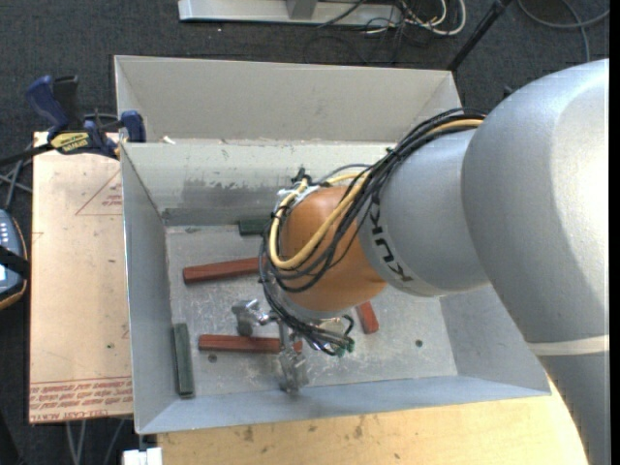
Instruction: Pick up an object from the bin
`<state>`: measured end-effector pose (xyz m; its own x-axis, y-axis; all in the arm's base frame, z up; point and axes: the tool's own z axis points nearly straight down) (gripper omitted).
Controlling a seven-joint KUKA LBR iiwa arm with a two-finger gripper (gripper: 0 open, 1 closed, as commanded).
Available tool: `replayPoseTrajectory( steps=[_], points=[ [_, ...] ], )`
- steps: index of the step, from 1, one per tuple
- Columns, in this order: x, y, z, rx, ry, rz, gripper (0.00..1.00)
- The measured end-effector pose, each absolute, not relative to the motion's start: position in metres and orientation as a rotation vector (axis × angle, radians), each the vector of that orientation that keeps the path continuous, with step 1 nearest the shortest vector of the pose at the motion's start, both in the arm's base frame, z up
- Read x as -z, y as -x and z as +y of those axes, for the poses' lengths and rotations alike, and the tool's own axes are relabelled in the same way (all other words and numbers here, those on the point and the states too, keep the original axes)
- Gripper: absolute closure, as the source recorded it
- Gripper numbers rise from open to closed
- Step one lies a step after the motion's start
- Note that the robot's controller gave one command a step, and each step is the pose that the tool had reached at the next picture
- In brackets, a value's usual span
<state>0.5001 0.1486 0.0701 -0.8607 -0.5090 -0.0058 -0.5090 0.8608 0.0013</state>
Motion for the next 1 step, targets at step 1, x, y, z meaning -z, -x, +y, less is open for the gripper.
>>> replayPoseTrajectory(
  steps=[1],
  points=[
    [-0.0708, -0.5359, 0.177, -0.004, 0.466, 3.103, 1.0]
  ],
)
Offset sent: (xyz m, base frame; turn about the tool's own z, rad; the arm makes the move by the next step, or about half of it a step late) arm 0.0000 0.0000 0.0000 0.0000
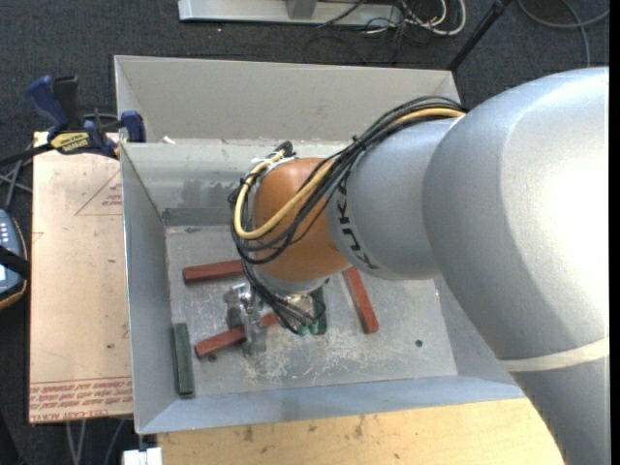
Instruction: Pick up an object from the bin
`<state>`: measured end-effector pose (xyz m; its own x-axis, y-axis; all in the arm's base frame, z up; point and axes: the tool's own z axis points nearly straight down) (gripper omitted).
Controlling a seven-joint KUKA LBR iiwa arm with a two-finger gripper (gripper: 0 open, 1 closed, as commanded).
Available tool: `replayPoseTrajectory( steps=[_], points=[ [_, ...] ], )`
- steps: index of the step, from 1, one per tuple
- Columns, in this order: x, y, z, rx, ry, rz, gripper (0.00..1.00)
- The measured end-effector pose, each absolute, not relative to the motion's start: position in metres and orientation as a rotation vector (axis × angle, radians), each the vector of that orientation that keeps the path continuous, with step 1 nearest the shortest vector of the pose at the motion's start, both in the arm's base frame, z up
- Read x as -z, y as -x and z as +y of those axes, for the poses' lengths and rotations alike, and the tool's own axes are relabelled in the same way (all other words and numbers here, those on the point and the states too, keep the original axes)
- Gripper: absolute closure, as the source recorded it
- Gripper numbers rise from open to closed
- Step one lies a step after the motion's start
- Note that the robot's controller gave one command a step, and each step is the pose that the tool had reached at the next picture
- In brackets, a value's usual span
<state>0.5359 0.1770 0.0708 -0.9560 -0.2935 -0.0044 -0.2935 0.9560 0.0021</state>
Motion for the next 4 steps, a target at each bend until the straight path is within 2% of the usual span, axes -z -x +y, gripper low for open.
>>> replayPoseTrajectory(
  steps=[1, 2, 3, 4],
  points=[
    [-0.071, -0.536, 0.177, -0.004, 0.466, 3.103, 1.0],
    [-0.191, -0.575, 0.18, -0.002, 0.546, 3.091, 1.0],
    [-0.191, -0.575, 0.18, -0.002, 0.547, 3.091, 1.0],
    [-0.225, -0.577, 0.176, -0.002, 0.695, 3.065, 1.0]
  ],
)
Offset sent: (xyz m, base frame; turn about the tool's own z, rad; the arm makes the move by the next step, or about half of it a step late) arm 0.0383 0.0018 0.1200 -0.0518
